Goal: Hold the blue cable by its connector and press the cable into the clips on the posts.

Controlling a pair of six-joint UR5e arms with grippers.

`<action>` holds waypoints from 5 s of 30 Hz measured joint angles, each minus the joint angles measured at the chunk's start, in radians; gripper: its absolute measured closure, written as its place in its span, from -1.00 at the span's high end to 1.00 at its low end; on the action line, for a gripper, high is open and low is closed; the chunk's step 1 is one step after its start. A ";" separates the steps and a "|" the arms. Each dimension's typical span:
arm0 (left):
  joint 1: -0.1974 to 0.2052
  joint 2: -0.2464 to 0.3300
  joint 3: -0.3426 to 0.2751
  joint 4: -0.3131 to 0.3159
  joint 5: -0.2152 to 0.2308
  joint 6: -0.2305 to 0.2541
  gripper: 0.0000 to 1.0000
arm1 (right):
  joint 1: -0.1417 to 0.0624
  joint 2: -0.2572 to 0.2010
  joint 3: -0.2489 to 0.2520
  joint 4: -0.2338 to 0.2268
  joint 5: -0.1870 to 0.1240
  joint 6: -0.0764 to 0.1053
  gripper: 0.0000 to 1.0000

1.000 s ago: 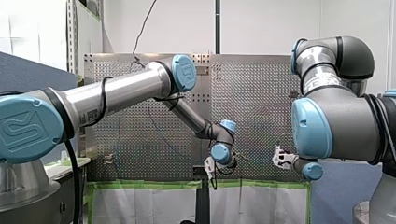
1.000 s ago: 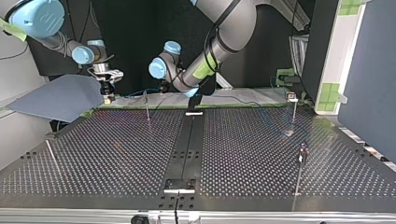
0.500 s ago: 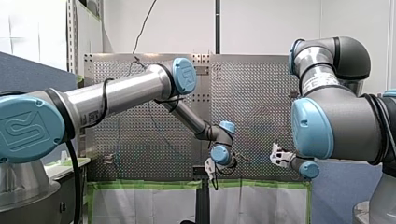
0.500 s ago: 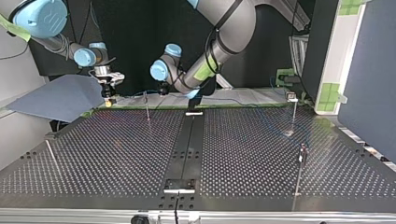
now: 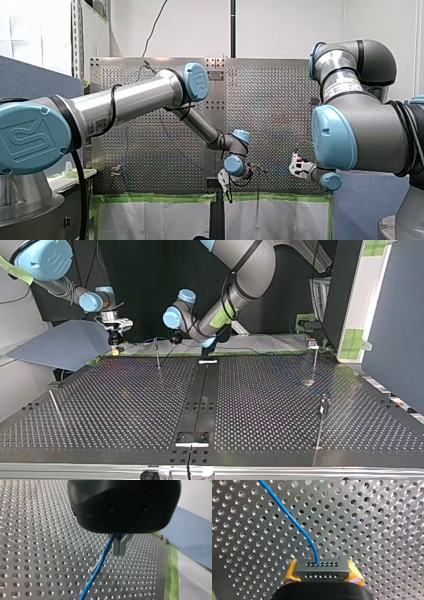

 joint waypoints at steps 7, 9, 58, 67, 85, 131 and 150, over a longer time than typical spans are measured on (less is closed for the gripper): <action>0.007 0.000 0.011 0.004 0.013 -0.005 -1.00 | -0.002 0.001 -0.005 0.000 0.000 0.002 -1.00; 0.008 0.000 0.012 0.004 0.015 -0.006 -1.00 | -0.003 0.001 -0.007 0.000 0.000 0.004 -1.00; 0.063 -0.082 0.171 -0.087 0.070 -0.014 -1.00 | -0.028 0.032 -0.111 0.059 0.049 -0.017 -1.00; 0.088 -0.083 0.193 -0.093 0.073 -0.014 -1.00 | -0.040 0.032 -0.128 0.057 0.046 -0.012 -1.00; 0.087 -0.081 0.193 -0.087 0.080 0.023 -0.86 | -0.057 0.032 -0.137 0.065 0.045 -0.020 -1.00; 0.008 0.069 -0.027 -0.072 0.175 0.205 1.00 | -0.039 0.033 -0.137 0.097 0.044 -0.035 -1.00; -0.038 0.069 -0.028 -0.076 0.188 0.240 1.00 | -0.036 0.033 -0.137 0.104 0.043 -0.037 -1.00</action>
